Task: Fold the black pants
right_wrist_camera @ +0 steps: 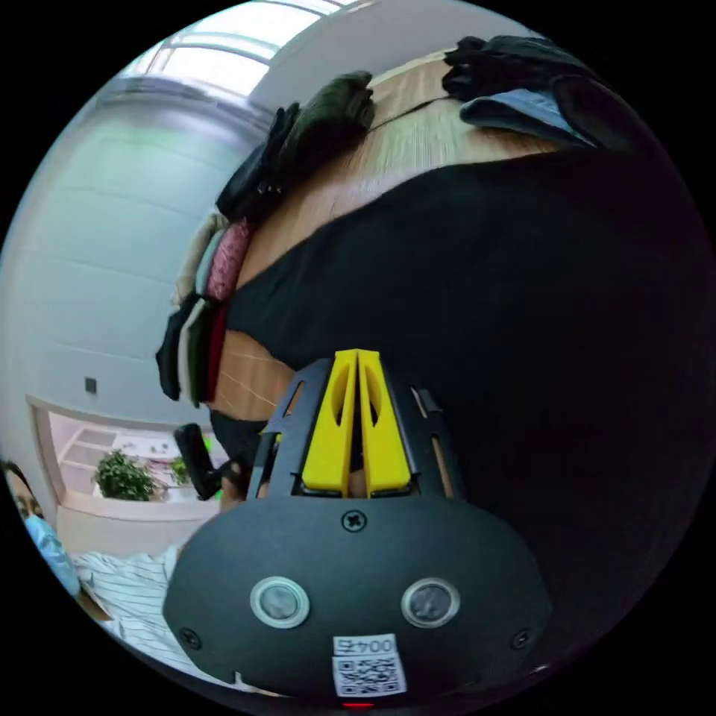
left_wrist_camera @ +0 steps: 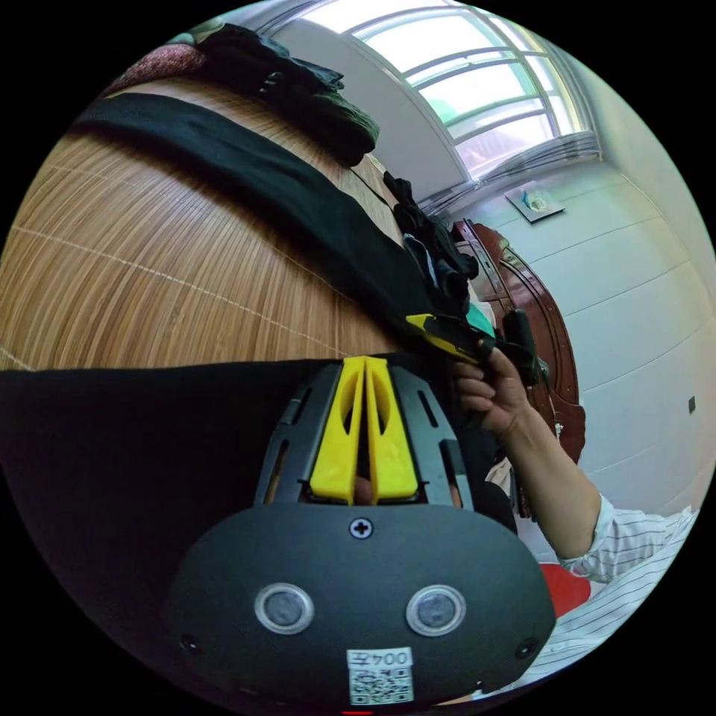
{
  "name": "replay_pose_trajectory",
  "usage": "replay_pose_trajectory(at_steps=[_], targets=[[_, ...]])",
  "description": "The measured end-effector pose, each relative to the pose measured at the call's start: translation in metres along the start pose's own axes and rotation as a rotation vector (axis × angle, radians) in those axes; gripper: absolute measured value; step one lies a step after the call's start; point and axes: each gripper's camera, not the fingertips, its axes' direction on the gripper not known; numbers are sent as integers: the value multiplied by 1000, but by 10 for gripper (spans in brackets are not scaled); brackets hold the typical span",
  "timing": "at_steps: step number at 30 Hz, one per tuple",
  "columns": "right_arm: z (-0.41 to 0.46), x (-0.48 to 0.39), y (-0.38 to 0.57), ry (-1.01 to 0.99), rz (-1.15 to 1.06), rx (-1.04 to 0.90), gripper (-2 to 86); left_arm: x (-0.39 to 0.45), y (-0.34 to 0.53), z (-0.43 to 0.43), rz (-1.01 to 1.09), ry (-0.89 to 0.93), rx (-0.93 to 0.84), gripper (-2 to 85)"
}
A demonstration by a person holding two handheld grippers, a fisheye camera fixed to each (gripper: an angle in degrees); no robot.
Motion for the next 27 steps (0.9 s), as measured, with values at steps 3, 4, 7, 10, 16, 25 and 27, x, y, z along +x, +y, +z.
replay_pose_trajectory(at_steps=[3, 4, 7, 10, 16, 25, 27], targets=[[-40, -13, 28, -89, 1, 194, -7, 13, 3, 11, -2, -6, -1, 6], [-50, -15, 44, -37, -15, 250, -7, 17, 5, 15, -5, -2, 0, 6], [-36, -1, 66, 99, 54, 64, -7, 26, 9, 28, -25, 14, -3, 5], [-80, -29, 109, 111, 41, 232, -7, 21, 12, 42, -113, 121, -19, 3], [-107, -94, 228, 30, -159, 340, -6, 69, 73, 20, -120, 293, 33, 2], [-88, -99, 313, 251, 8, 250, 30, 250, 180, 154, 555, -769, -250, 2], [-87, -105, 320, 393, 10, 230, 46, 263, 196, 182, 650, -810, -264, 2]])
